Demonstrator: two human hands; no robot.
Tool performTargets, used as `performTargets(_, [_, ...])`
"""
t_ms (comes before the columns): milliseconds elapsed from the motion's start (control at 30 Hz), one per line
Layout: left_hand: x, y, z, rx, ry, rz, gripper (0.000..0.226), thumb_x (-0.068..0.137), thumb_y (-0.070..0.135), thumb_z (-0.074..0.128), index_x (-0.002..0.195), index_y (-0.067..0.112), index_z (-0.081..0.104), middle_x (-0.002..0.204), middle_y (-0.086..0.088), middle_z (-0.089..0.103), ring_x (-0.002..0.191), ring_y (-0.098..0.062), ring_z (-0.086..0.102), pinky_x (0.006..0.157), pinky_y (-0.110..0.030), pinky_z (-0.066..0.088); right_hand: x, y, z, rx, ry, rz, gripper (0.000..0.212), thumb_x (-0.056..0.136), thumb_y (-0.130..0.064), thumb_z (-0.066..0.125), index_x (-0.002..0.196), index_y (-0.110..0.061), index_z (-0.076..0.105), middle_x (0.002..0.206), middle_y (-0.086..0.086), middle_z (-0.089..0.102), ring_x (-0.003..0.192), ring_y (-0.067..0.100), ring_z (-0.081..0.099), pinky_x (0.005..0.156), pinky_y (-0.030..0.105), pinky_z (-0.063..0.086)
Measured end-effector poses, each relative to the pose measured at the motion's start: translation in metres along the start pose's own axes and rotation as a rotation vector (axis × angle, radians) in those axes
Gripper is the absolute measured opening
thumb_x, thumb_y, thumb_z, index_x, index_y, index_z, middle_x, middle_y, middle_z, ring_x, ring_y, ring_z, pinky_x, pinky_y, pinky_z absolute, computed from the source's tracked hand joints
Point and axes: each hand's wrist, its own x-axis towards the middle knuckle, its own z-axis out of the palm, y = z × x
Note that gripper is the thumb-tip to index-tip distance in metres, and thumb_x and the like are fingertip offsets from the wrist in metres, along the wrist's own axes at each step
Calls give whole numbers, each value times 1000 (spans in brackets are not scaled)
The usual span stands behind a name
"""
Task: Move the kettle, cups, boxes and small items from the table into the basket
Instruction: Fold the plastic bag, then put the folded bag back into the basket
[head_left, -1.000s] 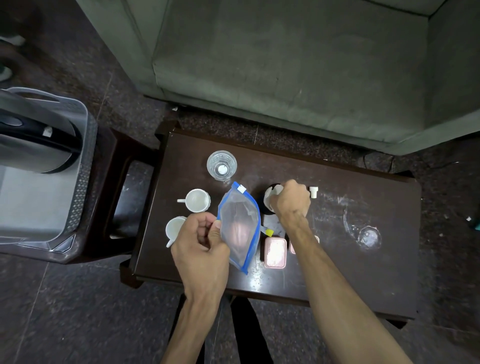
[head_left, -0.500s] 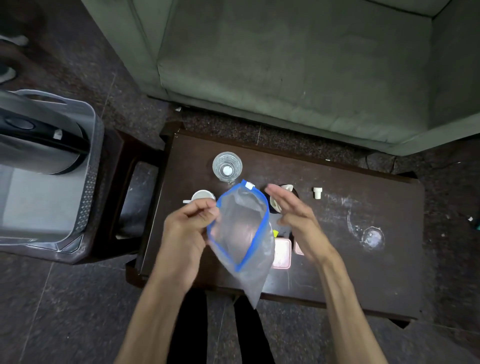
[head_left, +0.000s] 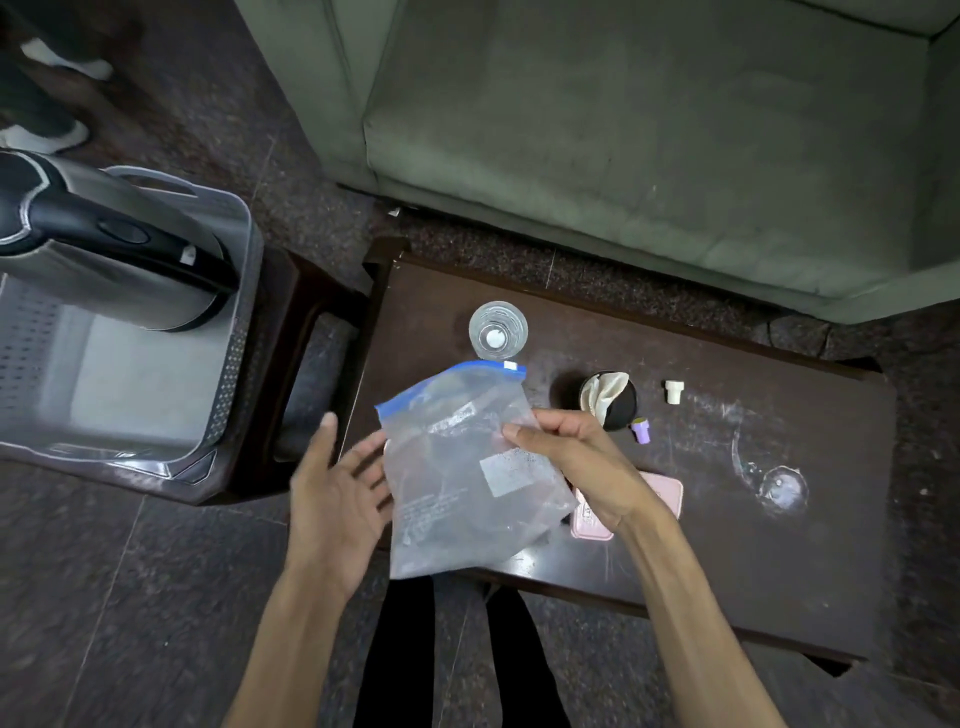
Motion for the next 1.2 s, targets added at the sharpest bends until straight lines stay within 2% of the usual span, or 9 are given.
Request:
performTargets(267, [-10,-9,1,168,261,259,20,89,15,76,108,18,75,102,-13,81,82,-18,79,62,-30,61,-7,0,21,-24,51,-74,15,95,-22,75,99,-11,84,102,10,83,93,16,78,80,22,58])
performTargets(433, [-6,9,-8,347,313,548,32,85,-1,78,106,21,68,72,3,75,70,-7,71,80,-31,54,-7,0,31,93,215,-127,11,91,-10,76,97,-6,85,102,14,82,96,18,75,95,34,54])
performTargets(567, [-10,20,-13,563,140,610,45,87,7,80,129,16,66,90,20,73,84,-5,70,91,-27,60,-9,-1,47,73,271,-172,14,87,-14,80,99,-6,84,111,15,80,107,28,74,106,50,54])
performTargets(633, [-13,25,-19,744,59,598,55,80,8,86,130,22,68,99,7,72,84,-9,67,86,-22,58,-10,-4,51,-41,319,-247,20,78,-20,86,95,-9,85,130,6,72,125,28,67,109,47,53])
performTargets(733, [-17,32,-26,918,115,632,43,75,9,90,111,29,76,95,-5,65,80,-11,64,79,-19,51,-11,-14,55,-267,277,-408,16,77,-13,91,82,-28,84,156,-12,52,144,8,49,117,27,40])
performTargets(800, [-21,39,-30,959,182,700,23,77,11,88,90,26,77,96,1,61,89,-12,63,82,-18,47,-10,-18,57,-272,184,-492,23,79,-6,90,78,-28,83,146,-7,64,141,12,55,118,35,41])
performTargets(933, [-25,61,-50,783,91,720,5,82,16,72,80,15,68,98,-3,66,91,-14,65,78,-25,53,1,-29,78,-218,177,-474,11,82,-11,89,88,-13,79,97,6,81,97,23,77,92,50,59])
performTargets(1067, [-26,96,-78,622,120,654,9,86,24,63,85,15,64,76,-1,66,74,-14,63,65,-26,52,23,-41,124,-23,30,-310,50,74,-12,91,114,-10,61,93,32,71,81,32,71,73,45,57])
performTargets(1200, [-18,140,-117,574,165,649,8,96,19,68,93,26,67,82,1,69,73,-16,65,63,-33,54,49,-51,179,-79,-182,-54,52,80,-18,87,127,-26,67,102,-3,81,89,10,76,65,24,61])
